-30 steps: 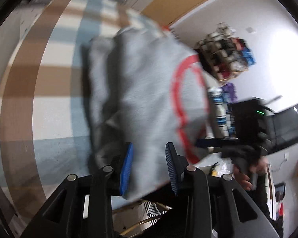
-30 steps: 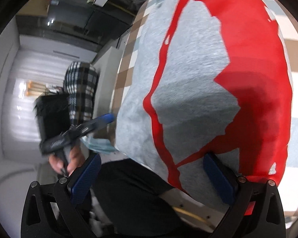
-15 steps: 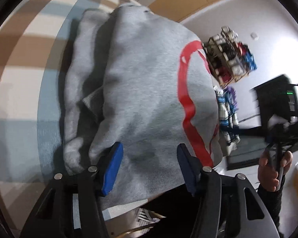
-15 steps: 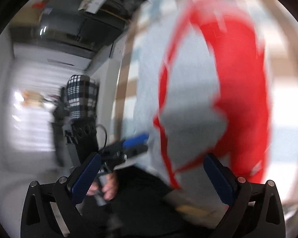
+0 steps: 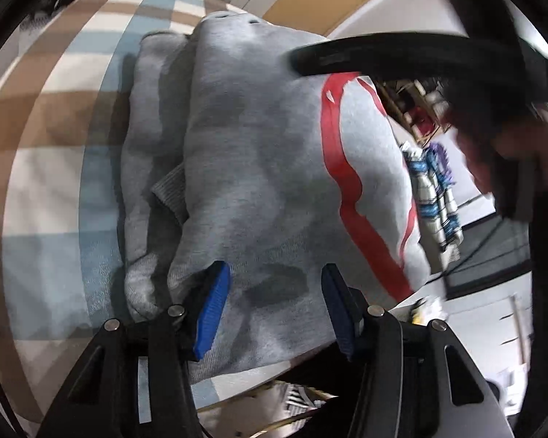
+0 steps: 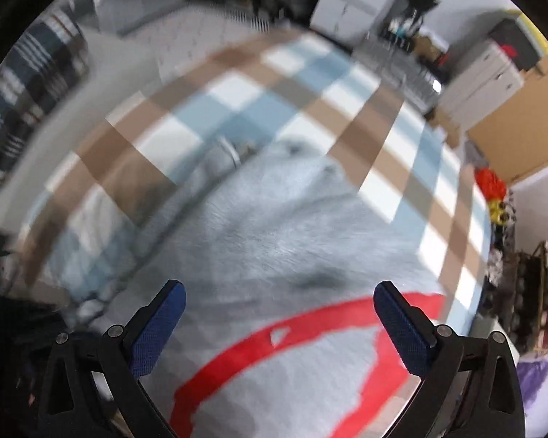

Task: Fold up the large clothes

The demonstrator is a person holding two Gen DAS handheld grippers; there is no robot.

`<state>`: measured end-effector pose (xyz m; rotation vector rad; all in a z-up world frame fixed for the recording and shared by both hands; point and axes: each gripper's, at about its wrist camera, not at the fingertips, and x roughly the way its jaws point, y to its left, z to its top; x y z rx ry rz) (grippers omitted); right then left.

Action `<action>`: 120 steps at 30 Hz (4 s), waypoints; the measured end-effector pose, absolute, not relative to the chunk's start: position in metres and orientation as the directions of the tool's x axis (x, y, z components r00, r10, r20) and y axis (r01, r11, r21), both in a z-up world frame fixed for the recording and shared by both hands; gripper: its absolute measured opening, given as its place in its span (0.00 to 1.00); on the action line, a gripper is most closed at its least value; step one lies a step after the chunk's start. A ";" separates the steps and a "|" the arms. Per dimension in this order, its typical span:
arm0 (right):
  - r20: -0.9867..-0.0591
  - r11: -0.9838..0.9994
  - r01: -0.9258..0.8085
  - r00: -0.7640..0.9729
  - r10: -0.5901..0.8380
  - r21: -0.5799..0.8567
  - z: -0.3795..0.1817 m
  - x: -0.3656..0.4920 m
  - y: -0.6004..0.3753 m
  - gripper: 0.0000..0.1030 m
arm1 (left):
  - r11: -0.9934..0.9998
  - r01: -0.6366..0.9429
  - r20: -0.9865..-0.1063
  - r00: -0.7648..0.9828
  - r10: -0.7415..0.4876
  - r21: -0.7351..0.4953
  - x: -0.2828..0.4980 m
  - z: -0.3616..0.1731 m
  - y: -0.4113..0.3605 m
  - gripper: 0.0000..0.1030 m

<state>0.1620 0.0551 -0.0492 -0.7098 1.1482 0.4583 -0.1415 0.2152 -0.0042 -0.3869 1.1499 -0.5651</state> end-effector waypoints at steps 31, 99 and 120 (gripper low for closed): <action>-0.597 0.844 -0.440 0.602 0.530 0.306 0.059 0.173 -0.027 1.00 | 0.848 0.272 -0.786 0.326 -0.526 -0.455 -0.144 0.005 0.182 0.45; -0.916 0.807 -0.589 0.305 0.259 0.032 -0.053 0.110 -0.049 0.97 | 0.841 0.247 -0.779 0.320 -0.539 -0.481 -0.139 0.001 0.185 0.46; -0.923 0.851 -0.523 0.349 0.160 -0.051 -0.030 0.246 -0.064 0.53 | 0.831 0.264 -0.769 0.318 -0.555 -0.490 -0.141 0.002 0.183 0.56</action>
